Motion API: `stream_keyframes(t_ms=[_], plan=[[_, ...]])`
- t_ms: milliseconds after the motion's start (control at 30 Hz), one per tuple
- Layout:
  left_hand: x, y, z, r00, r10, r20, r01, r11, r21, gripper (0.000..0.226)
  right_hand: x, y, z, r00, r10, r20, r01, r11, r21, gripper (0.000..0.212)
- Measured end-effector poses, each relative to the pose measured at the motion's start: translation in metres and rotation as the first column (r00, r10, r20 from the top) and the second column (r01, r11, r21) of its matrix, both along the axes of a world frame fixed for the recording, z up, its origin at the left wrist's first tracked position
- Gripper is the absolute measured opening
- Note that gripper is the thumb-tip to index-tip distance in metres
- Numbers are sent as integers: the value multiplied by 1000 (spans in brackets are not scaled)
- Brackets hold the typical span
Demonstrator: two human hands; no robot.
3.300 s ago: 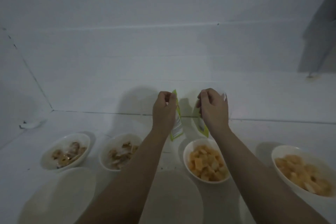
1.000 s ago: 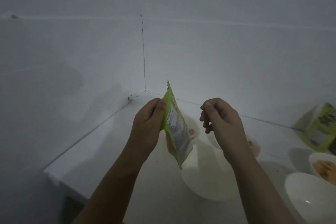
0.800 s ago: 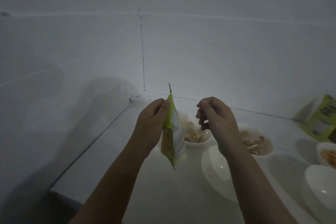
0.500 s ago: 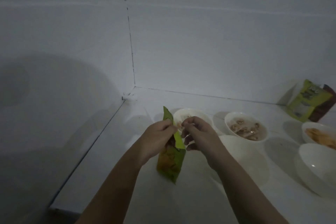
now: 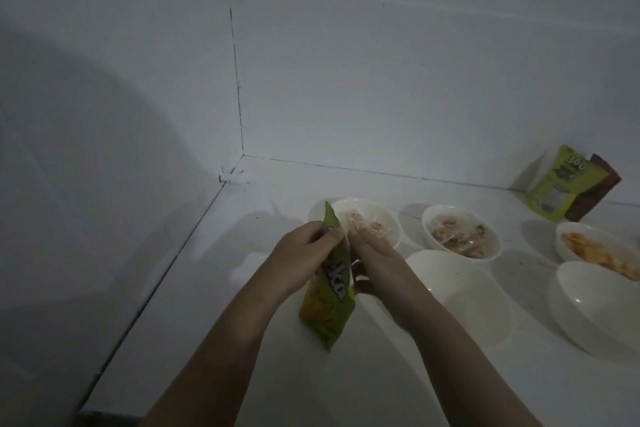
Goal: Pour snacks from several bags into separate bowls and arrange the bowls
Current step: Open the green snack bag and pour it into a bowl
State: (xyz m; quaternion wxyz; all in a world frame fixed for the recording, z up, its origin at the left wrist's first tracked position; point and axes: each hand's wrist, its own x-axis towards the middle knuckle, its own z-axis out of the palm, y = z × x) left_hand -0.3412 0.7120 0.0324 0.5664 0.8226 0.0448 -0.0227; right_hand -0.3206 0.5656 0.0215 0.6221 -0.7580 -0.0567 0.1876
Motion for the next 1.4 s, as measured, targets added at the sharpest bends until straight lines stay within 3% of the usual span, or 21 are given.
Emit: stream_keyframes(t_ms=[133, 367, 733, 867, 1000, 1167, 1333, 1400], plan=[[-1, -6, 1, 997, -75, -12, 76, 995, 64, 26, -2, 0, 5, 991, 85, -100, -76, 993, 93, 51], [-11, -9, 15, 985, -132, 110, 100, 961, 259, 27, -2, -5, 7, 995, 100, 2, -100, 992, 76, 48], [-21, -3, 23, 964, -201, 172, 131, 927, 352, 32, -7, -9, 8, 970, 191, 153, -197, 980, 28, 36], [-23, -5, 21, 954, -205, 220, 92, 896, 435, 35, -8, -9, 9, 949, 188, 251, -182, 982, -49, 31], [-19, -4, 11, 942, -186, 280, 58, 910, 410, 37, -7, -10, 10, 931, 186, 313, -162, 982, -100, 27], [-16, 4, 4, 935, -102, 341, -48, 914, 404, 40, -7, -19, 10, 901, 102, 421, 1, 972, -237, 25], [-16, 3, 4, 945, -204, 256, 92, 916, 392, 35, -9, -16, 14, 888, 199, 415, 20, 884, -467, 15], [-18, 1, 7, 953, -252, 166, 174, 908, 382, 28, -12, -12, 14, 905, 226, 360, -32, 881, -472, 14]])
